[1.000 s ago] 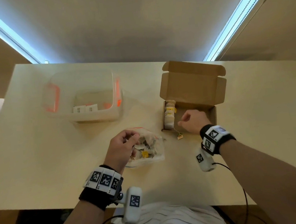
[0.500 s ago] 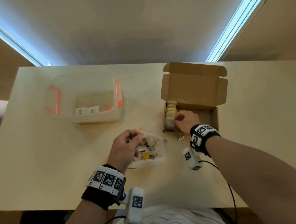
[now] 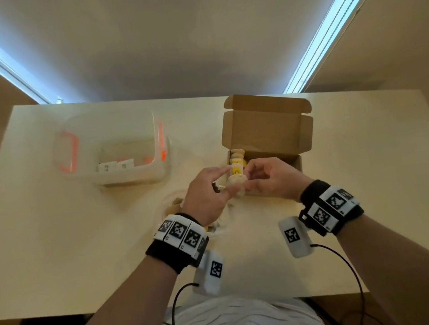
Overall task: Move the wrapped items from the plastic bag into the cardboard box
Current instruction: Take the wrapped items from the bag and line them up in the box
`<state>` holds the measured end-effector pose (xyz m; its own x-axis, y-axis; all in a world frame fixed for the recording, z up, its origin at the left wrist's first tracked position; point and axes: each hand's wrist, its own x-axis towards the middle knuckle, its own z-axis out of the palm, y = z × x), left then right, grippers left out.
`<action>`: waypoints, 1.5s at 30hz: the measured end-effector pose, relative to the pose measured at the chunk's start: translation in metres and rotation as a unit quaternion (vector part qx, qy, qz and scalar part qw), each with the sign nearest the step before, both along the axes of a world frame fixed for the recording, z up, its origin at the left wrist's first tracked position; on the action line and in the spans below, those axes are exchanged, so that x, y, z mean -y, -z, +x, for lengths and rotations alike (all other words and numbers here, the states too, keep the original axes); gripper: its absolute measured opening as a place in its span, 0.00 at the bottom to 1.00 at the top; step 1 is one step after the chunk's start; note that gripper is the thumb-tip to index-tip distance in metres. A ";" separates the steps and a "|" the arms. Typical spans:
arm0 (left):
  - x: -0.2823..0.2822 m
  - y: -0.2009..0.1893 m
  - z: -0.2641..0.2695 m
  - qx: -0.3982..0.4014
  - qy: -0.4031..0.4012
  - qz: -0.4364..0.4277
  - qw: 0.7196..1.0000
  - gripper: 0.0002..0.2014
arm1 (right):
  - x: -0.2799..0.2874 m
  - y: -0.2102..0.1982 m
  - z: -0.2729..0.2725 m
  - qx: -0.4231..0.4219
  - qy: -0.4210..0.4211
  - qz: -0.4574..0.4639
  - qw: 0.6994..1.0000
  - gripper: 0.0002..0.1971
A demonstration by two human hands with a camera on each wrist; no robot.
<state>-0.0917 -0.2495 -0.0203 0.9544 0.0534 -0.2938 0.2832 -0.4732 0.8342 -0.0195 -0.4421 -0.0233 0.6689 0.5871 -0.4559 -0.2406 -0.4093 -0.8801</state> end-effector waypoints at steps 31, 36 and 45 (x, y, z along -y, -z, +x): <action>0.016 -0.004 -0.001 -0.063 -0.010 -0.171 0.983 0.02 | -0.017 -0.026 -0.027 0.164 0.116 -0.084 0.976 0.07; 0.010 0.008 -0.001 -0.052 -0.136 -0.114 0.983 0.04 | -0.010 0.001 -0.003 0.085 0.182 -0.089 0.976 0.14; -0.025 0.020 -0.026 -0.071 -0.218 -0.126 0.965 0.05 | -0.028 0.081 0.039 -0.123 0.115 -0.171 0.971 0.10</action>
<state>-0.1178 -0.2250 -0.0399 0.8066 0.3497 -0.4766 0.5299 -0.0706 0.8451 0.0198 -0.4137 -0.1039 0.6099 0.2213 -0.7610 -0.5461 -0.5785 -0.6059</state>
